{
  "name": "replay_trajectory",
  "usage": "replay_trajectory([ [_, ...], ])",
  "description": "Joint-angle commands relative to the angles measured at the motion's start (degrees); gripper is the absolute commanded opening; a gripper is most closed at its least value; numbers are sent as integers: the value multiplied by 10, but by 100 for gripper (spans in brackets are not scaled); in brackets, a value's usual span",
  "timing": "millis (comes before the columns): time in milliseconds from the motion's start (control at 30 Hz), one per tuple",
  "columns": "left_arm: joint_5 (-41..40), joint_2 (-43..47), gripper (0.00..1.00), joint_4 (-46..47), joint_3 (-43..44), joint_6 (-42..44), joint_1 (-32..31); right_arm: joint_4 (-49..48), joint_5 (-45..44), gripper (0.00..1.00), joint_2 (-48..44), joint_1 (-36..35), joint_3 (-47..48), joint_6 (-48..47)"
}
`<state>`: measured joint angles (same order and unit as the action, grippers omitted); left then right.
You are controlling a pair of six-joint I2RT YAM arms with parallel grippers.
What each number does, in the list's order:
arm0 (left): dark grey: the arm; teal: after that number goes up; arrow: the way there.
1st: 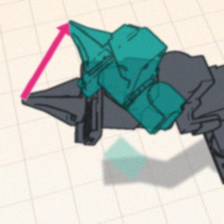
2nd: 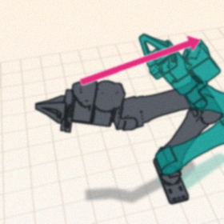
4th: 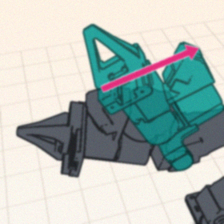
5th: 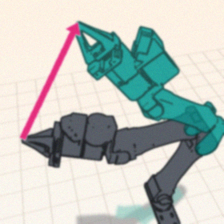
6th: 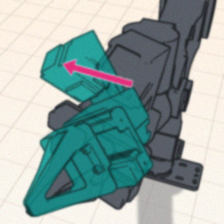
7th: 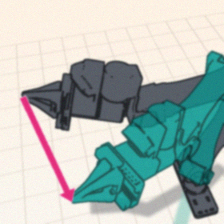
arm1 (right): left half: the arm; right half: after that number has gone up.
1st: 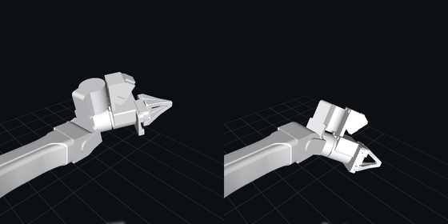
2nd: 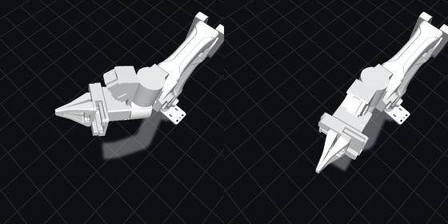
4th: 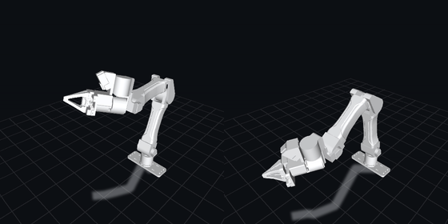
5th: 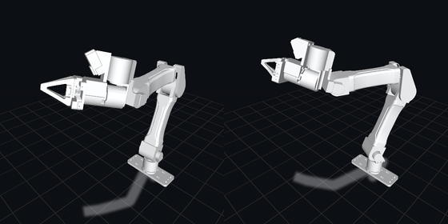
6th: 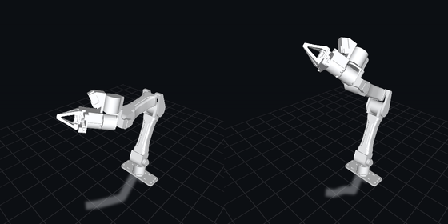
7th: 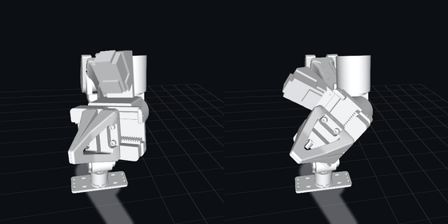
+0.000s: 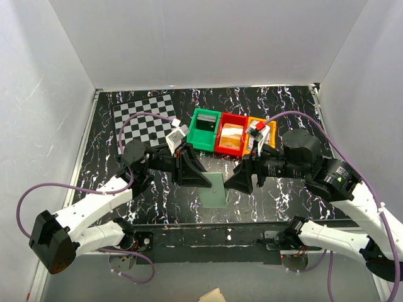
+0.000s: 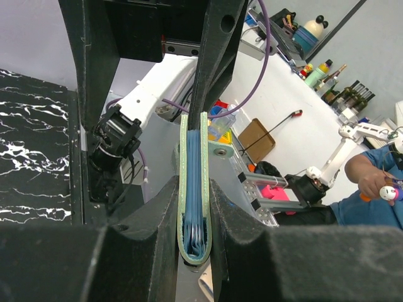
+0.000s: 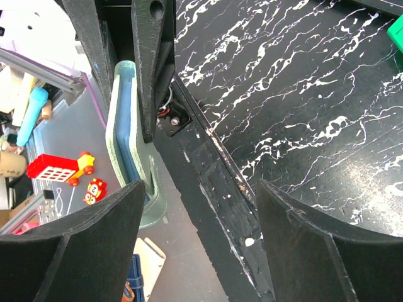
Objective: Take the credit cards out of the card holder
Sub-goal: Open the card holder.
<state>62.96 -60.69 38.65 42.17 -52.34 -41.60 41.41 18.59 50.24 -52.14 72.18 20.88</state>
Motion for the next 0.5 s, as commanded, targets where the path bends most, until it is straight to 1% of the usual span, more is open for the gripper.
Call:
replay_trajectory([
  [0, -8, 2, 0, 21, 24, -6, 3, -26, 7, 79, 1, -2, -1, 1],
  [133, -15, 2, 0, 8, 26, 0, 2, -32, 17, 79, 5, -2, -1, 2],
  [333, -50, 7, 0, -65, 39, 41, 2, -36, 25, 79, 7, -3, 1, 5],
  [467, -57, 8, 0, -48, 38, 36, 3, -34, 27, 79, 10, -3, -6, 5],
])
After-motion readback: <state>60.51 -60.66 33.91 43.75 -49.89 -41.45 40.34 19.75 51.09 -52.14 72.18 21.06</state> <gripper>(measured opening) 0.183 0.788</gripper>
